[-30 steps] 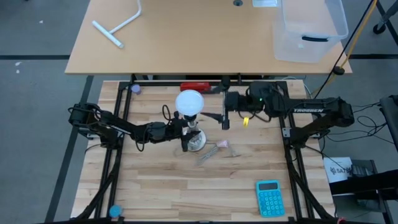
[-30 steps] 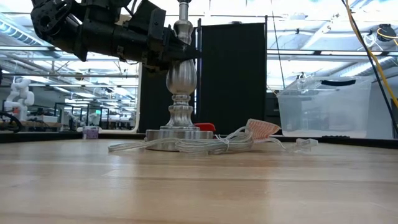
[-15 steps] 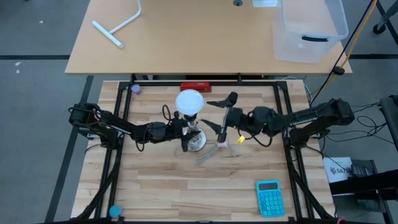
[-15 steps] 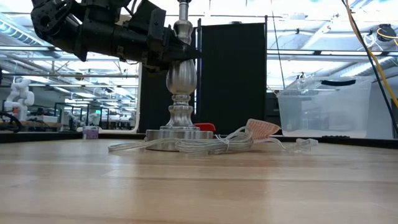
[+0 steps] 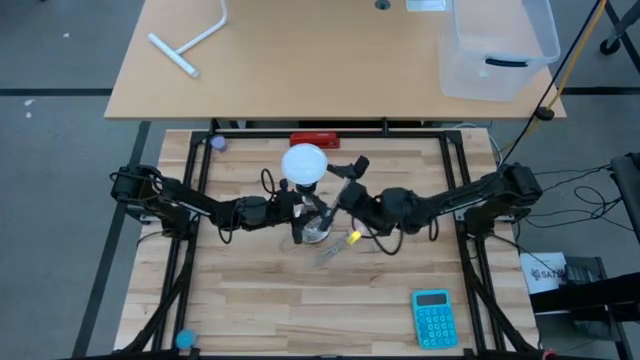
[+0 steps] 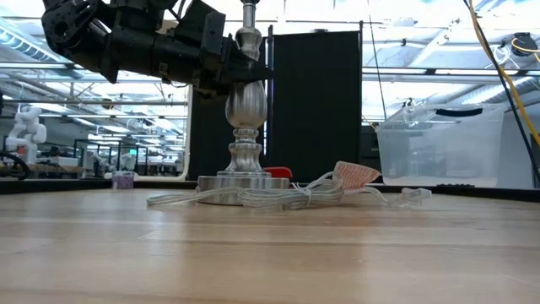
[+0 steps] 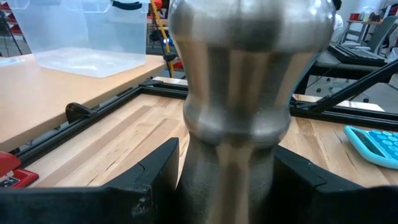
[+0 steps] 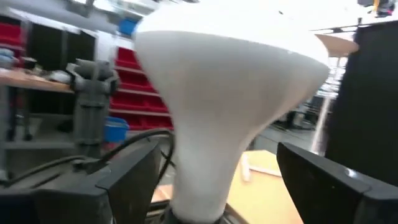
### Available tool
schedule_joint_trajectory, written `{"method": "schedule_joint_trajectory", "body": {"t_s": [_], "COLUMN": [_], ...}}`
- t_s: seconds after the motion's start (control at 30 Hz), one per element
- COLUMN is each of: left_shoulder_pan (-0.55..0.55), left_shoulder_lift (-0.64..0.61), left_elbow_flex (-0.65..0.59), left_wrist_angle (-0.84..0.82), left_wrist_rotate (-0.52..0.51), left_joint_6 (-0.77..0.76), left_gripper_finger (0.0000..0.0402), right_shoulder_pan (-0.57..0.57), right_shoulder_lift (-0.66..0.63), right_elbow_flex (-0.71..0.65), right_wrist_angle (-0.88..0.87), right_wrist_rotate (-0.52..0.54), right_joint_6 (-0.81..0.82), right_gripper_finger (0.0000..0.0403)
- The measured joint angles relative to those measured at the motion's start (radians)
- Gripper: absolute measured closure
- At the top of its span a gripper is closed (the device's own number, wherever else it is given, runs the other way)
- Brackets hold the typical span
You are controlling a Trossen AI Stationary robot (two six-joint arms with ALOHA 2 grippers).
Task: Screw lightbulb
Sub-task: Remove the white lightbulb from the silver lamp
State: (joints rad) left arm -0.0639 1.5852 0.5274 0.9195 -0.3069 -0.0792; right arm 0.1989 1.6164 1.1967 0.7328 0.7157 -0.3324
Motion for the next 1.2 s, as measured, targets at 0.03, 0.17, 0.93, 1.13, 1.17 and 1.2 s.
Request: {"method": "schedule_joint_trajectory", "body": {"t_s": [0.03,0.17,0.93,1.13,1.17,1.2], "left_shoulder_pan": [0.0,0.001,0.005,0.004,0.003,0.003], "left_shoulder_lift": [0.0,0.0,0.0,0.0,0.0,0.0], "left_elbow_flex": [0.0,0.0,0.0,0.0,0.0,0.0], "left_wrist_angle": [0.0,0.0,0.002,0.002,0.001,0.001], "left_wrist_rotate": [0.0,0.0,-0.005,-0.003,-0.003,-0.003], "left_joint_6": [0.0,0.0,0.002,0.008,0.009,0.01], "left_gripper_finger": [0.0208,0.0208,0.0208,0.0208,0.0208,0.0208], "right_shoulder_pan": [-0.001,-0.002,-0.085,-0.095,-0.097,-0.102], "right_shoulder_lift": [0.013,0.076,0.057,0.056,0.056,0.055], "right_elbow_flex": [0.024,0.124,0.201,0.201,0.201,0.201], "right_wrist_angle": [-0.018,-0.092,-0.323,-0.349,-0.355,-0.362], "right_wrist_rotate": [0.014,0.019,-0.263,-0.279,-0.293,-0.316], "right_joint_6": [-0.002,0.002,0.142,0.145,0.153,0.158], "right_gripper_finger": [0.009,0.009,0.015,0.0249,0.0258,0.0259]}}
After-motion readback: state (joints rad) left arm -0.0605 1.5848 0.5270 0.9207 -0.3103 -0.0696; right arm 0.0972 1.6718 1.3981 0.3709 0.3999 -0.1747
